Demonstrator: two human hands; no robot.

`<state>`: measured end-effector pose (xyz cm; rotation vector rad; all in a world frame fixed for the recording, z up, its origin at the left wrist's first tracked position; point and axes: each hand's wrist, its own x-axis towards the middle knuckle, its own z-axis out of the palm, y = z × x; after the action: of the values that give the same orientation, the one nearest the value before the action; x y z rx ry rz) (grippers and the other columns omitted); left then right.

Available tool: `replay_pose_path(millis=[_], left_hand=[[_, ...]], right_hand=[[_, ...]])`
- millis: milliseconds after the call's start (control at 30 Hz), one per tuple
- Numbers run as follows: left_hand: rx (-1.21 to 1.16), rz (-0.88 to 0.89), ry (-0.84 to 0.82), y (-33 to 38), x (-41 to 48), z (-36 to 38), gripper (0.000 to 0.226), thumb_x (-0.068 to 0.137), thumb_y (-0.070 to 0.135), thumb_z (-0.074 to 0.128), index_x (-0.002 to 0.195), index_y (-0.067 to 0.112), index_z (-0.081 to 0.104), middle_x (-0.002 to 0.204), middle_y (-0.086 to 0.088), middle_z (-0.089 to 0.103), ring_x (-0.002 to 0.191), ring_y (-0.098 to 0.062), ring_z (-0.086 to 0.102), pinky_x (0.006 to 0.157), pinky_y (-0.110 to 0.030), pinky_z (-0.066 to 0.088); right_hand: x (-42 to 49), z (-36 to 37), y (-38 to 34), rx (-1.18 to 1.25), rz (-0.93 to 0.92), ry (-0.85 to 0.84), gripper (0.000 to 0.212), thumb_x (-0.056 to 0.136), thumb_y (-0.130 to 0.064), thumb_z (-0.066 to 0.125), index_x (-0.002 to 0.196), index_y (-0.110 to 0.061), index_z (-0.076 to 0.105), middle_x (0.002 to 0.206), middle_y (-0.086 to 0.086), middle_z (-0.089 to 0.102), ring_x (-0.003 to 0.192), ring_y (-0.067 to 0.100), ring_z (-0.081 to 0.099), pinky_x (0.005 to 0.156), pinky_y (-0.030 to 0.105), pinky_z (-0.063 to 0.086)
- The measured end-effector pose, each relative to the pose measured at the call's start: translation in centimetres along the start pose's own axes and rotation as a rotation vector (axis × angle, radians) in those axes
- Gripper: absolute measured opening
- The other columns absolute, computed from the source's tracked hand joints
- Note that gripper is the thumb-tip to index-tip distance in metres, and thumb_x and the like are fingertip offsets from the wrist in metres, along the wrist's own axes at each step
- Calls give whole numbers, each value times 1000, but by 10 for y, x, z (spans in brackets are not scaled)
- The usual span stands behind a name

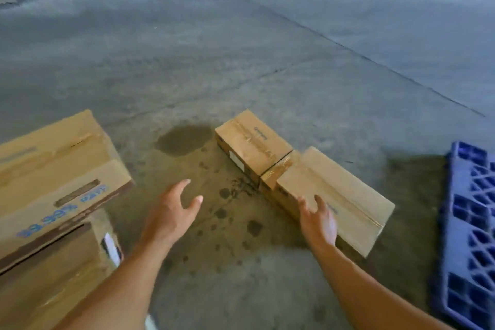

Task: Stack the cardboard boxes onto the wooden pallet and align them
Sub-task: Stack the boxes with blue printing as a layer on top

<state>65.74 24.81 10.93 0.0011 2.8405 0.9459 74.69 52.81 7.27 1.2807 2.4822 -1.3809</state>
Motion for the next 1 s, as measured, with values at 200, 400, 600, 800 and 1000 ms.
replay_pose_path(millis=[200, 400, 600, 800, 1000], left_hand=[[45, 202, -239, 72, 75, 138, 55, 90, 38, 71, 139, 20, 57, 144, -1, 56, 129, -24, 54, 103, -36, 43], [76, 196, -359, 91, 159, 290, 59, 86, 38, 75, 138, 17, 57, 140, -6, 58, 126, -24, 55, 101, -38, 44], [78, 70, -451, 68, 244, 446, 93, 74, 56, 78, 151, 19, 40, 153, -9, 44, 141, -27, 42, 113, -48, 38], [70, -16, -509, 45, 280, 546, 97, 65, 64, 77, 140, 9, 49, 138, -16, 55, 127, -35, 51, 97, -44, 47], [-332, -307, -570, 7, 302, 568, 105, 34, 60, 98, 122, 14, 63, 114, -4, 73, 103, -24, 72, 85, -46, 59]], right_hand=[[76, -44, 109, 54, 282, 206, 65, 100, -54, 48, 154, -18, 39, 155, 13, 44, 142, 34, 40, 116, 48, 32], [178, -37, 219, 96, 575, 281, 69, 97, -57, 50, 153, -19, 39, 153, 13, 47, 139, 35, 43, 113, 44, 35], [273, -1, 318, 230, 734, 398, 81, 90, -59, 61, 157, -24, 31, 157, 7, 43, 141, 33, 42, 115, 43, 31], [311, 24, 391, 459, 731, 482, 81, 57, -78, 75, 127, -39, 61, 120, -7, 71, 113, 18, 67, 105, 50, 50], [319, 38, 401, 750, 759, 539, 59, 60, -54, 83, 111, -31, 68, 105, -5, 76, 94, 15, 73, 82, 47, 61]])
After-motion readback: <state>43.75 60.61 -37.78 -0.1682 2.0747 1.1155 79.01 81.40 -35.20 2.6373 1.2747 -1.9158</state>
